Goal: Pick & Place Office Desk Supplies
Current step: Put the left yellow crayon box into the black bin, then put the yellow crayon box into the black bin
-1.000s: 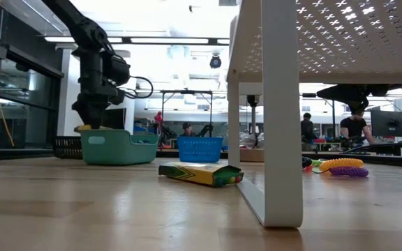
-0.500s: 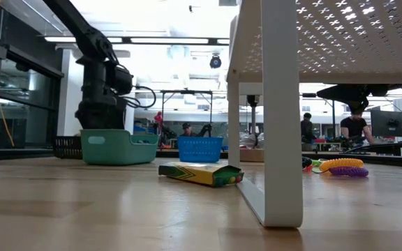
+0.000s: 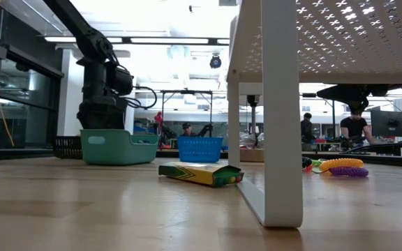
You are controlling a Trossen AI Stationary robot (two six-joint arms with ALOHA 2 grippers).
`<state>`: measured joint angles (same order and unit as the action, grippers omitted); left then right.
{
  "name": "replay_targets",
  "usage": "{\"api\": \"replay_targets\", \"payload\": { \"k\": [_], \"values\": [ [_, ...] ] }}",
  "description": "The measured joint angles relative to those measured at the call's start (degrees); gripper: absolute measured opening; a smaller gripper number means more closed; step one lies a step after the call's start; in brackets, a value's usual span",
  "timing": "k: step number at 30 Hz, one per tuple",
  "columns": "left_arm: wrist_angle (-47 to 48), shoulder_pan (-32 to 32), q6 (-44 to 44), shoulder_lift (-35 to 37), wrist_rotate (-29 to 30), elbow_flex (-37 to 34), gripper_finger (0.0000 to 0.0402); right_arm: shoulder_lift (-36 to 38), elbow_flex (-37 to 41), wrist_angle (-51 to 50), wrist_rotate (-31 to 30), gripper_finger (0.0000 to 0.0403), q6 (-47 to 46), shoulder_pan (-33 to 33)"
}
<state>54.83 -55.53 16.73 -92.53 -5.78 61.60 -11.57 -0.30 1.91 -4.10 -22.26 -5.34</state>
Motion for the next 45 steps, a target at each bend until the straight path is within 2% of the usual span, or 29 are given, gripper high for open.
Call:
{"api": "replay_targets", "payload": {
  "k": [16,26,40,45],
  "values": [
    [0.0,0.0,0.2,0.0,0.0,0.0,0.0159,0.0,0.0,0.0,0.0,0.0188,0.0,0.0],
    [0.0,-0.2,0.4,0.0,0.0,0.0,0.0196,0.0,0.0,0.0,0.0,0.0188,0.0,0.0],
    [0.0,-0.5,1.0,0.1,0.0,0.2,0.0198,0.0,0.0,0.0,0.0,0.0188,0.0,0.0],
    [0.0,-1.4,1.5,2.2,-0.3,0.8,0.0198,0.0,0.0,0.0,0.0,0.0188,0.0,0.0]
  ]
}}
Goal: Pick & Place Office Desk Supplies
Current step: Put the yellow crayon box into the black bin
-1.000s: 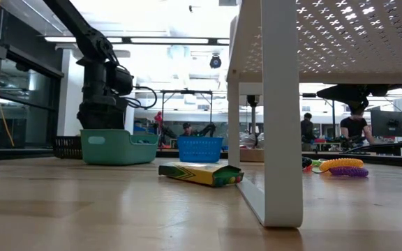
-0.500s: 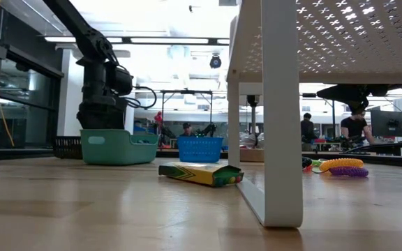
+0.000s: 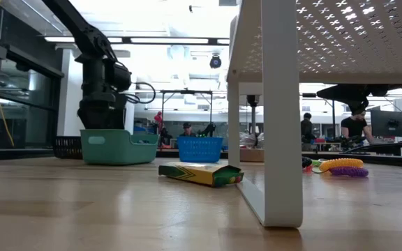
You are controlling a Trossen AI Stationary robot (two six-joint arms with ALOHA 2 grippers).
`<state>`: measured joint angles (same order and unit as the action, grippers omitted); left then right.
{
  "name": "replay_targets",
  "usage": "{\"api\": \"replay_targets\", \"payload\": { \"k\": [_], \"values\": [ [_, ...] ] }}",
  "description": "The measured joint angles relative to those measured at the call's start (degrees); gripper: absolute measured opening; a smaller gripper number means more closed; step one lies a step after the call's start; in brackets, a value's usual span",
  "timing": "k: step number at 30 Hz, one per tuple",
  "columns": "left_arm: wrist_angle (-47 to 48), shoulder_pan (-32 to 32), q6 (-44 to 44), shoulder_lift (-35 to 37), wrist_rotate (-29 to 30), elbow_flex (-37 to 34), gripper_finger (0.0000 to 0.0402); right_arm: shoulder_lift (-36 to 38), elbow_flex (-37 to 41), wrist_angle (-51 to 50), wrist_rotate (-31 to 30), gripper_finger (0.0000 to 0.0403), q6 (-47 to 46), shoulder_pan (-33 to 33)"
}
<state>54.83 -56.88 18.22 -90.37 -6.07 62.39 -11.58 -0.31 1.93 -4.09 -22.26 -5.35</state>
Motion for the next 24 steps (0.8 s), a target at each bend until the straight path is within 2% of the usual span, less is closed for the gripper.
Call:
{"api": "replay_targets", "payload": {
  "k": [6,13,17,24],
  "values": [
    [0.0,0.2,0.2,3.8,0.2,0.2,0.0198,0.0,0.0,0.0,0.0,0.0188,0.0,0.0],
    [0.2,2.6,0.2,4.5,-0.8,0.2,0.0198,0.0,0.0,0.0,0.0,0.0188,0.0,0.0],
    [0.2,5.4,-1.4,4.5,-3.1,0.2,0.0198,0.0,0.0,0.0,0.0,0.0188,0.0,0.0],
    [-0.9,12.6,-0.2,4.7,-3.4,0.2,0.0198,0.0,0.0,0.0,0.0,0.0188,0.0,0.0]
  ]
}}
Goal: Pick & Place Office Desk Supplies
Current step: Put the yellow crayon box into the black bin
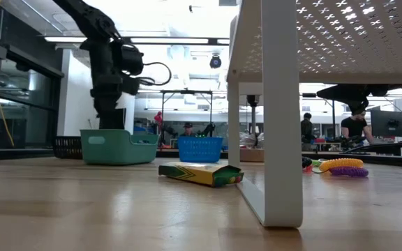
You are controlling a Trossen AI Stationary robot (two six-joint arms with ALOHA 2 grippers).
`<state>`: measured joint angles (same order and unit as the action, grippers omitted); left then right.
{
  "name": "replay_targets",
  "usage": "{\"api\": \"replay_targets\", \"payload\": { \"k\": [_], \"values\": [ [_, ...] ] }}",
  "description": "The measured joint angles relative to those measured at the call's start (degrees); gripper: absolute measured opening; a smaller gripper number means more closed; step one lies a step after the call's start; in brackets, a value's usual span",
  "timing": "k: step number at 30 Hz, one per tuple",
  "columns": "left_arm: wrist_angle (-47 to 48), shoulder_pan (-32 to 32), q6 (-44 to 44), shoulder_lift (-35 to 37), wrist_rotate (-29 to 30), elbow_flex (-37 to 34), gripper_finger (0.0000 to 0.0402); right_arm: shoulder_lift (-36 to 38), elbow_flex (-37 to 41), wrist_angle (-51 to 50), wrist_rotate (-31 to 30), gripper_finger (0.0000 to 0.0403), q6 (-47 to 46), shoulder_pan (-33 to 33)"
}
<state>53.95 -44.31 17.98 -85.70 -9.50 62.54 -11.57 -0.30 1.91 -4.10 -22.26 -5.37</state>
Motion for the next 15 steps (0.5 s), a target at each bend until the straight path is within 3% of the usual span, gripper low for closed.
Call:
{"api": "replay_targets", "payload": {
  "k": [15],
  "values": [
    [-5.1,21.8,2.8,7.0,3.4,0.0,0.0198,0.0,0.0,0.0,0.0,0.0188,0.0,0.0]
  ]
}}
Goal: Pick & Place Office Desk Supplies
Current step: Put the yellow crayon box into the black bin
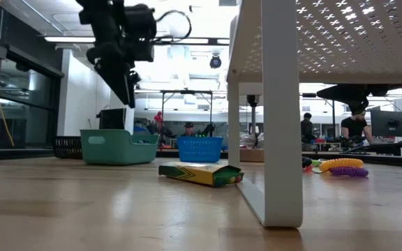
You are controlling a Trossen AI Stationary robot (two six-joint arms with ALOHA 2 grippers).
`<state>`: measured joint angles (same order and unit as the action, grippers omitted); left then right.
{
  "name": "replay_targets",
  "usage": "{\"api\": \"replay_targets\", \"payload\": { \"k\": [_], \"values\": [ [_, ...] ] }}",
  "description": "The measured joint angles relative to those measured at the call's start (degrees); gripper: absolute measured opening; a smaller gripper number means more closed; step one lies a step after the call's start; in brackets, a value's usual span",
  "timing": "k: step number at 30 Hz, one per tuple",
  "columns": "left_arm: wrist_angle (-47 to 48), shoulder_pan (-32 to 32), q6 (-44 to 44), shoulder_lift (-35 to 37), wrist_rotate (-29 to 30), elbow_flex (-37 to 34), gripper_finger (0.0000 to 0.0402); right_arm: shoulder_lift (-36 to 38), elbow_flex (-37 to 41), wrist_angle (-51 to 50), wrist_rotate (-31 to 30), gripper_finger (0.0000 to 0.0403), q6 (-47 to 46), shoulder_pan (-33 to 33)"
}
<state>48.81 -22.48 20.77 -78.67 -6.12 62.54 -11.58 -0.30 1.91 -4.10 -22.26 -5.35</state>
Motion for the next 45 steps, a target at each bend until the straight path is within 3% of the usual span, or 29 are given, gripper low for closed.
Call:
{"api": "replay_targets", "payload": {
  "k": [10,21,28,36,45],
  "values": [
    [0.0,14.7,0.4,0.0,1.0,0.0,0.0198,0.0,0.0,0.0,0.0,0.0188,0.0,0.0],
    [-3.5,29.2,0.4,0.0,8.3,0.0,0.0198,0.0,0.0,0.0,0.0,0.0188,0.0,0.0],
    [-8.7,32.5,-0.7,-0.4,8.0,-0.2,0.0198,0.0,0.0,0.0,0.0,0.0188,0.0,0.0],
    [-21.0,33.5,2.4,-3.5,0.5,-4.0,0.0198,0.0,0.0,0.0,0.0,0.0188,0.0,0.0],
    [-32.0,31.9,4.7,-9.5,-4.0,-4.6,0.0198,0.0,0.0,0.0,0.0,0.0188,0.0,0.0]
  ]
}}
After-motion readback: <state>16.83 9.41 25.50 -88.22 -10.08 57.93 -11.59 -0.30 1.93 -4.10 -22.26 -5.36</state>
